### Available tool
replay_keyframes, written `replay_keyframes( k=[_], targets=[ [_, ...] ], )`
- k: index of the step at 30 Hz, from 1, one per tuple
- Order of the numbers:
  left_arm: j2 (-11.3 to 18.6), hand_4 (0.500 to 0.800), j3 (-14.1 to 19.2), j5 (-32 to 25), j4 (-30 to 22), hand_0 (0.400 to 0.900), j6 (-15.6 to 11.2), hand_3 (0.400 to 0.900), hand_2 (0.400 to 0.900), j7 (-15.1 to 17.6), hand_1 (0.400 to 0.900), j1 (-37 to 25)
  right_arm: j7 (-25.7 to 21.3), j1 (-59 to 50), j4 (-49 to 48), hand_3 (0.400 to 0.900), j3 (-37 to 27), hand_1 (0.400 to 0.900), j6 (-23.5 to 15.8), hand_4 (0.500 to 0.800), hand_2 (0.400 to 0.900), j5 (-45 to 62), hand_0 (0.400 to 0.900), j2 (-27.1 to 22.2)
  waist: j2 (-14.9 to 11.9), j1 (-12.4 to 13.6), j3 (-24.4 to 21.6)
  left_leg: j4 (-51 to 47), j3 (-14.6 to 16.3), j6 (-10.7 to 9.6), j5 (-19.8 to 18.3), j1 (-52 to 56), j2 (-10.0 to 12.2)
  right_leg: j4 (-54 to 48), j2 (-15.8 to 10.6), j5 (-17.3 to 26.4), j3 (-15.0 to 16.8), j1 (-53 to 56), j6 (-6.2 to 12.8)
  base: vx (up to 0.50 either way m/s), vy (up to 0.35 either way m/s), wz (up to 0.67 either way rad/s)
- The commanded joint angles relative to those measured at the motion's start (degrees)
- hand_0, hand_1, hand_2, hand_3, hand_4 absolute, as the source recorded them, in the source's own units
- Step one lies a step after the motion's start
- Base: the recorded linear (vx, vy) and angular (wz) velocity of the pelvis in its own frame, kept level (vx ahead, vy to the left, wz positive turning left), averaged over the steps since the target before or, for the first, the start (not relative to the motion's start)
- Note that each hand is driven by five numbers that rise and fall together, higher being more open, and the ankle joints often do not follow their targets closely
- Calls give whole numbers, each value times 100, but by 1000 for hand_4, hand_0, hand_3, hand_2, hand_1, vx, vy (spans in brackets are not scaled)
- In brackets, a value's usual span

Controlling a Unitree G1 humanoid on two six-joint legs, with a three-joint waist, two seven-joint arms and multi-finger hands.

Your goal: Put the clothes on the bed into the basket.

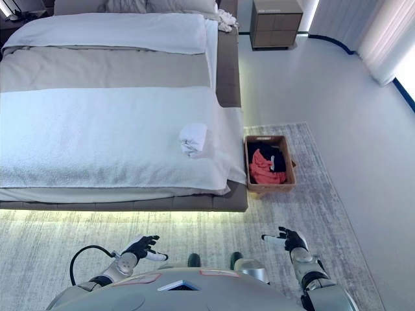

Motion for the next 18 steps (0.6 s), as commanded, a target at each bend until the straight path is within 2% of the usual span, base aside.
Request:
replay_keyframes(
  k=[1,18],
  targets=[
    [299,800,167,100,244,900,-87,900,900,74,900,-404,-80,-420,110,900,73,900,-164,800,900,15,900,32,-125,-64,40,34,72,38,-393,-21,-174,15,-349,-152,221,76,404,0,0,0],
    [248,800,77,203,325,900,-42,900,900,28,900,-382,36,-373,256,900,56,900,-103,800,900,195,900,104,-127,-78,-21,34,78,11,-401,63,-128,15,-291,-238,238,179,352,1,-8,0]
  ],
)
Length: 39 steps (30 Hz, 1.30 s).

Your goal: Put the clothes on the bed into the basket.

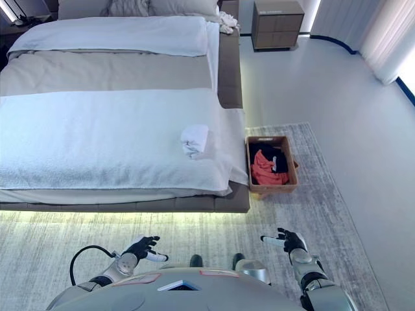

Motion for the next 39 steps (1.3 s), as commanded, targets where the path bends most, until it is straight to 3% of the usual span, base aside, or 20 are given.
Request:
replay_keyframes(
  k=[1,8,14,16,19,21,25,29,31,33,36,39],
  targets=[
    [246,800,74,195,317,900,-43,900,900,85,900,-386,-9,-383,235,900,58,900,-109,800,900,186,900,92,-215,-86,12,35,70,4,-393,36,-132,18,-295,-234,225,159,341,2,-44,0],
    [251,800,98,129,313,900,-23,900,900,75,900,-391,52,-398,245,900,90,900,-99,800,900,212,900,96,-226,-94,60,35,30,-49,-342,22,-47,18,-204,-273,213,159,271,-3,-66,2],
    [273,800,128,64,311,900,-2,900,900,86,900,-406,39,-413,257,900,103,900,-116,800,900,227,900,68,-281,-93,177,168,-17,-141,-237,-1,160,18,-6,-350,289,164,121,-3,-135,-2],
    [288,800,167,-73,222,900,-23,900,900,69,900,-457,28,-443,305,900,119,900,-120,800,900,230,900,23,-386,-51,379,1414,-73,-202,-442,-622,51,44,-21,-344,309,164,46,-118,-183,-1],
    [339,800,287,-307,137,900,-21,900,900,93,900,-578,-4,-488,312,900,116,900,-115,800,900,216,900,-75,-429,85,692,2991,-325,-167,-170,-1420,-202,62,9,-286,296,254,-68,-74,-142,1],
    [366,800,407,-438,186,900,2,900,900,105,900,-567,-18,-503,331,900,49,900,-91,800,900,222,900,-146,-425,107,719,3392,-286,-137,26,-1670,-195,32,33,-336,295,368,-129,65,-76,-4],
    [348,800,452,-416,311,900,31,900,900,75,900,-452,-59,-547,337,900,-82,900,-70,800,900,322,900,-215,-315,95,643,2286,-56,-141,4,-1794,-181,18,20,-461,293,428,-85,147,31,-4],
    [261,800,404,-361,401,900,62,900,900,132,900,-477,-146,-641,114,900,-8,900,-127,800,900,373,900,-189,-115,131,590,88,41,-246,629,-1841,4,18,149,-643,329,418,-1,210,114,-13],
    [216,800,378,-342,413,900,65,900,900,165,900,-509,-171,-728,-2,900,91,900,-154,800,900,399,900,-120,-63,151,586,35,34,-362,661,-2126,44,18,182,-740,387,479,35,258,145,-32],
    [198,800,387,-313,428,900,70,900,900,166,900,-455,-131,-728,-108,900,195,900,-159,800,900,380,900,-20,-45,178,469,35,52,-352,717,-1987,54,18,156,-854,511,630,98,377,213,-43],
    [211,800,382,-291,423,900,41,900,900,179,900,-464,-64,-672,-191,900,244,900,-146,800,900,344,900,101,-133,214,245,35,215,-223,841,-1776,-112,18,-204,-961,490,947,277,485,303,-15],
    [326,800,328,-208,364,900,2,900,900,192,900,-529,-22,-678,-160,900,329,900,-122,800,900,243,900,218,-278,262,72,35,282,-15,640,-1529,-307,816,-507,-907,572,725,418,435,263,-11]
  ],
)
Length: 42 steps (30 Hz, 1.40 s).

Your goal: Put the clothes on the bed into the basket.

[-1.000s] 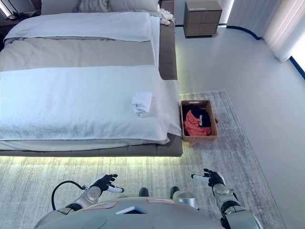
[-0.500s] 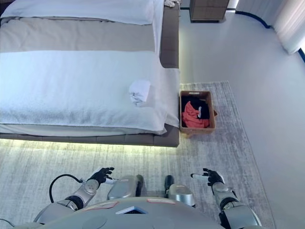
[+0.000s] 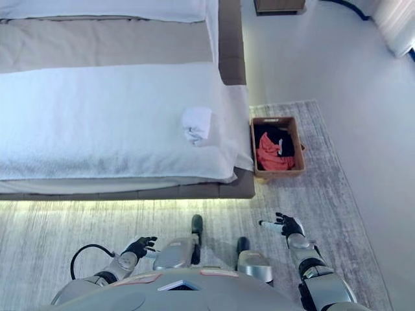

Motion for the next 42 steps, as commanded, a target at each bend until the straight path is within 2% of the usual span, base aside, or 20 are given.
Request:
replay_keyframes(
  k=[1,2,5,6,8,10,13,15,17,20,22,23,28,30,31,33,34,36,37,42],
  targets=[
    [561,800,-69,126,-198,900,-163,900,900,206,900,-273,16,-334,-161,900,168,900,-197,800,900,41,900,149,-304,-67,-267,-251,-88,442,334,-158,-314,1208,-153,-161,118,593,665,372,245,-5],
    [609,800,-85,123,-255,900,-170,900,900,211,900,-304,13,-345,-189,900,157,900,-195,800,900,65,900,163,-333,-56,-288,-251,-102,528,244,-66,-400,1592,-204,9,145,443,701,343,247,5],
    [717,800,-150,76,-477,900,-192,900,900,197,900,-409,-38,-400,-438,900,96,900,-233,800,900,195,900,166,-295,-117,-130,-251,-187,751,62,263,-561,3614,-242,1116,146,-408,723,202,264,7],
    [740,800,-175,18,-629,900,-192,900,900,219,900,-451,-67,-451,-578,900,75,900,-258,800,900,282,900,162,-189,-179,28,-251,-237,827,-18,413,-566,4173,-207,1271,43,-680,697,128,284,7],
    [783,800,-166,-37,-773,900,-185,900,900,278,900,-468,-178,-514,-921,900,101,900,-307,800,900,260,900,154,-83,-243,242,-251,-346,872,-134,621,-549,4663,-227,1047,-110,-1171,660,171,198,12],
    [809,800,-188,-20,-791,900,-188,900,900,285,900,-459,-318,-570,-1274,900,174,900,-336,800,900,78,900,74,-40,-269,326,-251,-414,862,-184,739,-511,4319,-261,755,-248,-1432,558,207,73,17],
    [813,800,-229,104,-685,900,-203,900,900,297,900,-444,-557,-693,-2063,900,279,900,-322,800,900,-449,900,-153,9,-268,492,-251,-529,751,-279,853,-370,3087,-545,417,-566,-1407,539,171,-54,10],
    [778,800,-189,194,-620,900,-203,900,900,326,900,-420,-701,-760,-2498,900,270,900,-324,800,900,-806,900,-303,-16,-243,513,-251,-510,673,-369,831,-302,1991,-713,626,-661,-1411,683,154,-138,-12],
    [721,800,-160,319,-522,900,-195,900,900,319,900,-357,-853,-895,-2701,900,212,900,-290,800,900,-1071,900,-424,-91,-218,534,-251,-464,568,-499,878,-270,841,-872,1104,-727,-1459,918,180,-180,-11],
    [695,800,-16,341,-490,900,-190,900,900,349,900,-287,-998,-995,-3237,900,193,900,-201,800,900,-1419,900,-539,-205,-230,518,-251,-407,440,-602,948,-209,222,-889,1489,-749,-1416,1093,166,-193,4],
    [655,800,-15,318,-602,900,-194,900,900,359,900,-268,-1109,-1121,-3364,900,155,900,-168,800,900,-1604,900,-645,-274,-151,467,-251,-409,390,-613,876,-180,98,-929,1577,-1074,-1263,1145,175,-314,14],
    [658,800,-24,324,-672,900,-206,900,900,374,900,-246,-1145,-1201,-3461,900,149,900,-171,800,900,-1688,900,-712,-281,-135,419,-251,-423,338,-607,830,-113,34,-860,1513,-1105,-1205,1107,140,-332,36],
    [635,800,-120,243,-1099,900,-288,900,900,398,900,-91,-1249,-1548,-4144,900,318,900,-131,800,900,-2339,900,-1160,-163,-114,291,-122,-433,88,-526,897,504,172,-423,1005,-1126,-1007,832,202,-362,25],
    [630,800,-141,209,-1241,900,-274,900,900,448,900,-79,-1303,-1690,-4317,900,379,900,-109,800,900,-2426,900,-1212,-175,-89,418,538,-443,44,-629,562,474,165,-409,932,-1154,-944,752,-8,-270,19],
    [570,800,-237,98,-1418,900,-255,900,900,562,900,-267,-1440,-2147,-4391,900,579,900,-9,800,900,-2755,900,-1374,-220,49,730,1506,-562,-72,-568,-37,309,13,-419,928,-1275,-854,654,-104,-235,29],
    [516,800,-364,57,-1492,900,-257,900,900,569,900,-362,-1495,-2584,-4333,900,699,900,83,800,900,-2904,900,-1520,-180,66,806,1120,-587,-32,-476,-417,344,13,-393,783,-1354,-902,657,-34,-141,29],
    [464,800,-424,69,-1474,900,-241,900,900,583,900,-398,-1536,-2747,-4289,900,739,900,119,800,900,-2907,900,-1548,-125,46,805,658,-483,-32,-220,-466,442,13,-356,783,-1369,-944,677,30,4,24],
    [390,800,-510,126,-1398,900,-181,900,900,622,900,-516,-1664,-3017,-4277,900,800,900,153,800,900,-2869,900,-1523,-82,-7,892,-78,7,-49,246,-593,694,13,-346,827,-1429,-1066,724,50,17,7],
    [385,800,-486,86,-1397,900,-200,900,900,565,900,-465,-1570,-3131,-4500,900,907,900,160,800,900,-2971,900,-1496,-58,-17,877,-114,104,-43,163,-443,782,13,-292,783,-1358,-1091,705,73,38,-23],
    [450,800,-523,83,-1235,900,-171,900,900,716,900,-598,-1644,-3728,-4430,900,1107,900,186,800,900,-3088,900,-1352,-85,28,1002,93,104,35,173,-836,590,13,-336,941,-1123,-1592,674,8,107,-30]
  ],
)
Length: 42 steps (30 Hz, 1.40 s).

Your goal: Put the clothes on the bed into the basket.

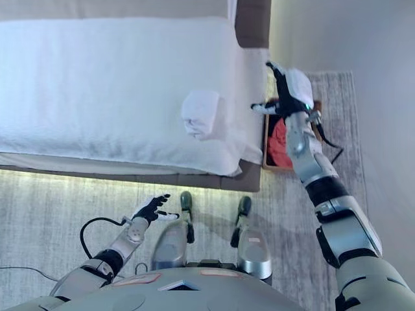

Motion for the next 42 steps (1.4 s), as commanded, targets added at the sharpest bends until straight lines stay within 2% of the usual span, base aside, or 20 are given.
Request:
replay_keyframes(
  k=[1,5,6,8,19,25,31,36,42],
  targets=[
    [365,800,35,-11,384,900,46,900,900,443,900,-334,-456,-988,-158,900,148,900,-173,800,900,-310,900,101,-170,76,-36,151,81,40,144,-280,-223,1,-504,-65,190,-20,341,21,108,-29],
    [392,800,49,-60,388,900,55,900,900,496,900,-416,-500,-1183,-80,900,225,900,-158,800,900,-325,900,87,-201,92,-1,137,109,50,149,-325,-234,1,-508,-27,260,-125,334,5,45,-11],
    [397,800,26,-191,526,900,98,900,900,643,900,-651,-594,-1724,165,900,407,900,-82,800,900,-321,900,121,-292,112,180,240,151,59,135,-541,-256,4,-571,75,287,-326,347,-7,72,-1],
    [433,800,11,-339,379,900,106,900,900,742,900,-783,-604,-2156,440,900,555,900,-19,800,900,-254,900,82,-346,125,334,382,93,63,117,-802,-293,6,-594,168,281,-517,368,-9,61,7],
    [515,800,-97,-760,567,900,95,900,900,929,900,-1068,-577,-3516,1706,900,1167,900,38,800,900,151,900,426,-584,259,805,544,-141,34,171,-1494,-348,87,-603,318,203,-1075,390,-21,17,11],
    [642,800,-84,-992,817,900,173,900,900,977,900,-1313,-261,-4225,2825,900,1614,900,122,800,900,512,900,927,-747,312,986,789,-276,14,156,-1909,-361,165,-570,371,126,-1359,380,-23,-1,11],
    [704,800,-83,-1188,981,900,238,900,900,940,900,-1458,212,-4379,3609,900,1947,900,173,800,900,742,900,1384,-919,361,1103,858,-432,-8,187,-2081,-337,174,-495,368,62,-1431,358,-6,-27,9],
    [720,800,-200,-1157,995,900,228,900,900,863,900,-1462,551,-4318,4220,900,2019,900,194,800,900,868,900,1571,-930,449,1129,742,-510,-3,228,-2014,-363,145,-478,340,-10,-1356,355,20,-15,10],
    [765,800,-256,-1167,1021,900,241,900,900,852,900,-1534,618,-4347,4502,900,1938,900,219,800,900,1054,900,1636,-924,485,1138,620,-519,1,269,-1902,-379,115,-471,344,-11,-1285,365,3,1,1]
  ],
)
